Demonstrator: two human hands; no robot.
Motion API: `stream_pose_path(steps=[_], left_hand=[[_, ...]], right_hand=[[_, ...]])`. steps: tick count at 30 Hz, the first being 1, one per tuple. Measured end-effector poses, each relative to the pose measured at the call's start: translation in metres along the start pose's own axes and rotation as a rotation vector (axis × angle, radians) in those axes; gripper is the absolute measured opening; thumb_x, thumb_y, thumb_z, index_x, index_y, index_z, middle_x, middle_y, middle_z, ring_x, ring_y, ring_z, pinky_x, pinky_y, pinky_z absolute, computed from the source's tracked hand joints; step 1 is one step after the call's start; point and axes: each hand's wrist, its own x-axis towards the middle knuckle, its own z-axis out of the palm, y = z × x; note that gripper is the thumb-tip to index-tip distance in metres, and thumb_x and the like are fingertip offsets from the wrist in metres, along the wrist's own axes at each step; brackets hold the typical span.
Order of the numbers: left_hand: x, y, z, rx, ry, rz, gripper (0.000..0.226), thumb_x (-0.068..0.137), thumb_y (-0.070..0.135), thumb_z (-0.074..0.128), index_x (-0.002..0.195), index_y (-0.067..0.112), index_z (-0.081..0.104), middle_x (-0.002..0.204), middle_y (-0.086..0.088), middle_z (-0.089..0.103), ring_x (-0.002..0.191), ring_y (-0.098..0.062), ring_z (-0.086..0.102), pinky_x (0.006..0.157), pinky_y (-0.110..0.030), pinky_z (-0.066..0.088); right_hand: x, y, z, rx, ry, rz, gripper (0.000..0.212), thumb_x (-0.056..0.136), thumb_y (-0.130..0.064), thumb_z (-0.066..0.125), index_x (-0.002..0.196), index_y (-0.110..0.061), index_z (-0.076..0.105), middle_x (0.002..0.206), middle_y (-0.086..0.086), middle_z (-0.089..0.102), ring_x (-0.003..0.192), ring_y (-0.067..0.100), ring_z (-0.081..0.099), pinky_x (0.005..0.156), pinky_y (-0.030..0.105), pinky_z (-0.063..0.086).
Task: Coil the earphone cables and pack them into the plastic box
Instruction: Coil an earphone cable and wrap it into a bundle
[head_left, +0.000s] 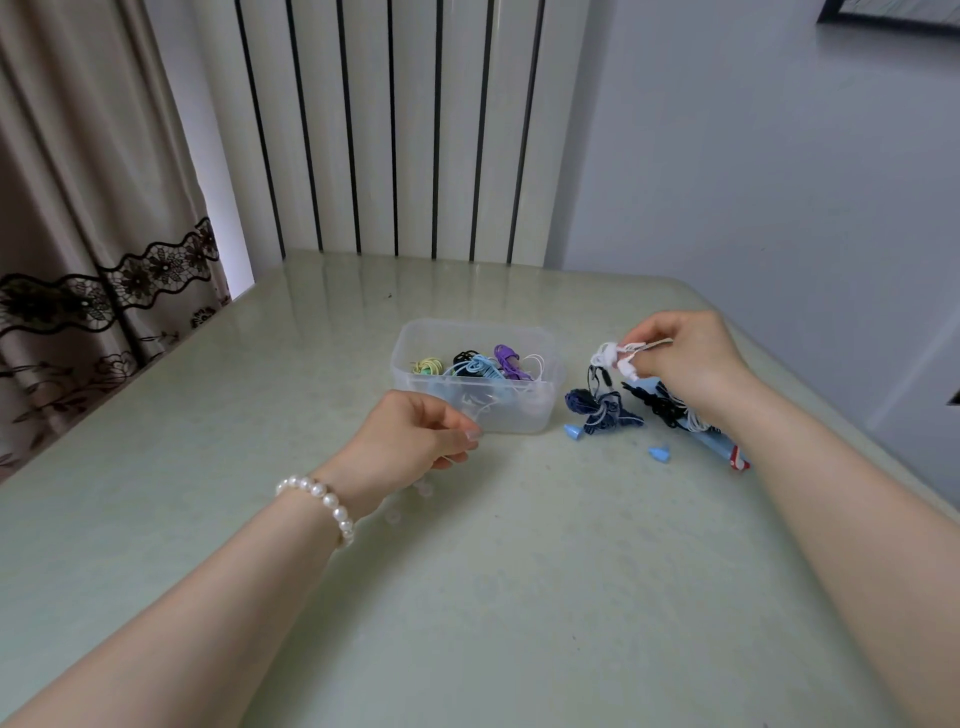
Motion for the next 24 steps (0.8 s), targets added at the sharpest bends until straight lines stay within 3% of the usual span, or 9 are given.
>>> stream_pose_path(steps=[5,9,12,15,18,21,24], left_hand=[[-0.001,0.000,0.000,-0.001,0.004,-0.001,0.011,0.081,0.004,0.066,0.071,0.008,0.068,0.066,-0.002,0.065,0.052,-0.002,0.057,0.056,-0.011,0.049],[-0.001,0.000,-0.001,-0.010,0.002,-0.001,0.009,0.082,0.003,0.065,0.074,0.006,0.068,0.067,-0.002,0.065,0.051,0.000,0.058,0.057,-0.012,0.050],[-0.002,0.001,0.000,-0.006,0.006,-0.001,0.008,0.082,0.003,0.065,0.074,0.005,0.067,0.068,-0.004,0.064,0.058,-0.008,0.058,0.057,-0.011,0.049],[-0.002,0.002,0.000,0.005,0.005,-0.003,0.007,0.081,0.003,0.066,0.075,0.005,0.068,0.070,-0.006,0.064,0.063,-0.013,0.056,0.054,-0.010,0.048],[-0.003,0.004,-0.001,0.004,0.007,-0.008,0.004,0.081,0.003,0.066,0.077,0.003,0.068,0.071,-0.008,0.064,0.064,-0.014,0.056,0.049,-0.010,0.046],[-0.004,0.005,-0.001,0.007,0.013,-0.014,0.005,0.081,0.002,0.066,0.077,0.004,0.067,0.067,-0.006,0.063,0.060,-0.011,0.055,0.042,-0.009,0.040],[-0.004,0.005,-0.003,0.014,0.021,-0.015,0.010,0.081,0.003,0.066,0.072,0.009,0.067,0.064,-0.003,0.063,0.055,-0.008,0.055,0.040,-0.012,0.041]], right_hand=[[-0.003,-0.002,0.010,-0.183,0.122,-0.008,0.010,0.070,-0.011,0.076,0.072,-0.010,0.067,0.065,-0.003,0.057,0.064,0.017,0.050,0.062,0.023,0.036],[-0.005,-0.004,0.013,-0.145,0.248,-0.116,0.009,0.074,-0.015,0.073,0.072,-0.012,0.065,0.078,0.003,0.058,0.071,0.018,0.050,0.062,0.025,0.033],[-0.006,-0.006,0.015,-0.026,0.330,-0.232,0.016,0.072,-0.016,0.075,0.070,-0.006,0.062,0.085,0.003,0.058,0.078,0.015,0.052,0.066,0.024,0.035],[-0.007,-0.005,0.019,-0.076,0.265,-0.270,0.012,0.071,-0.007,0.074,0.068,-0.003,0.063,0.084,0.002,0.058,0.079,0.018,0.055,0.063,0.017,0.038],[-0.008,-0.004,0.022,-0.050,0.225,-0.273,0.020,0.071,-0.009,0.074,0.060,-0.012,0.058,0.084,0.005,0.062,0.074,0.018,0.054,0.066,0.024,0.037],[-0.019,-0.011,0.029,0.031,0.036,-0.275,0.035,0.069,-0.011,0.076,0.051,-0.017,0.048,0.077,0.004,0.062,0.062,0.014,0.052,0.063,0.024,0.039],[-0.028,-0.014,0.042,-0.021,-0.177,-0.202,0.037,0.074,-0.014,0.073,0.053,-0.012,0.043,0.062,0.005,0.049,0.054,0.014,0.040,0.054,0.025,0.033]])
